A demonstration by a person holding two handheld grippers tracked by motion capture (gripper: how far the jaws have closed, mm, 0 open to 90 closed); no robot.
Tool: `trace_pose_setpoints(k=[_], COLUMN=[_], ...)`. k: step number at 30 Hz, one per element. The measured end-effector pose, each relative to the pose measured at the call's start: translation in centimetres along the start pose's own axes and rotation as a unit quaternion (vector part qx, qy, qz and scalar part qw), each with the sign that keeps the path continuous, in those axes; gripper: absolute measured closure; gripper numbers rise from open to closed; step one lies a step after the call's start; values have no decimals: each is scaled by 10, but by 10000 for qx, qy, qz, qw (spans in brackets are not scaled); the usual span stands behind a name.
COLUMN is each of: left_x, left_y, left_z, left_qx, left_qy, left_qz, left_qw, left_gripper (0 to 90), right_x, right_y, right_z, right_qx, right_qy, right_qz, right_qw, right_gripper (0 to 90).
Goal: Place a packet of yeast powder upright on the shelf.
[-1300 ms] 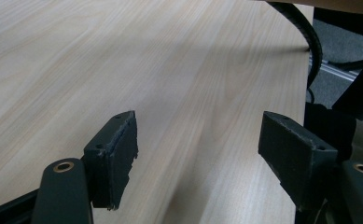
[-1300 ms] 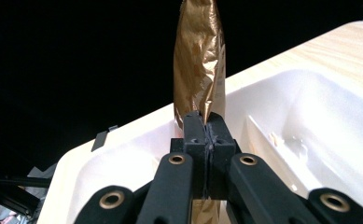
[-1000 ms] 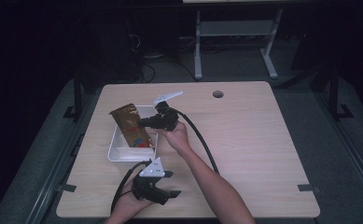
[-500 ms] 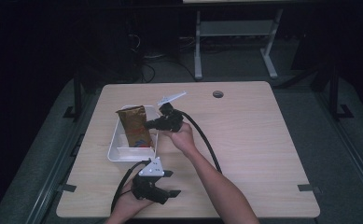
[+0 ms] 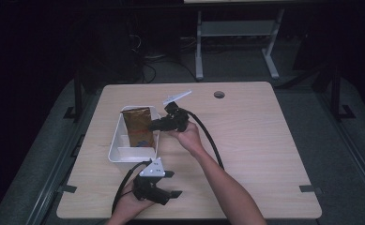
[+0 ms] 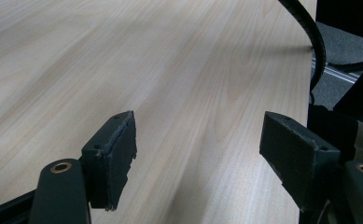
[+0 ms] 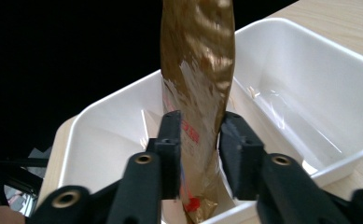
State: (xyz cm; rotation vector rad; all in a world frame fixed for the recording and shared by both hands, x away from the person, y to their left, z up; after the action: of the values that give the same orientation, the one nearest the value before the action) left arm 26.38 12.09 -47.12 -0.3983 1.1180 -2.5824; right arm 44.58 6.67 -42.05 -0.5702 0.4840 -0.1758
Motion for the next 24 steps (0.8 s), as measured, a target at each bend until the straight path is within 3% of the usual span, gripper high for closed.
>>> trace_pose_setpoints(k=[12, 24], left_x=[1, -1], left_y=[0, -1], left_z=[1, 1], left_qx=[9, 76], left_qy=[-44, -96], left_qz=[-6, 24], left_qw=[10000, 9999], left_gripper=[261, 260], right_x=[2, 5], right_y=[-33, -63], right_z=[-10, -28], right_qx=[202, 159], right_qy=[99, 136], right_qz=[-14, -139], right_qw=[9997, 9997], right_gripper=[583, 530])
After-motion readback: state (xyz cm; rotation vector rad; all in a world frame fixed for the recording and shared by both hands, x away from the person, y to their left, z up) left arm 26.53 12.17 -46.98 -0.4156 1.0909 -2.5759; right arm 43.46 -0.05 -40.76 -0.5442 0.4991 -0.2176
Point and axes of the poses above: each handheld gripper's, and its own axes: y roughly forward along the jaws, z roughly out of its top, x roughly to its right, the point moved 5 cm from there along y, roughly forward along the jaws, and after that the axes turned 8 degrees about -x, right-handed, at the moved point
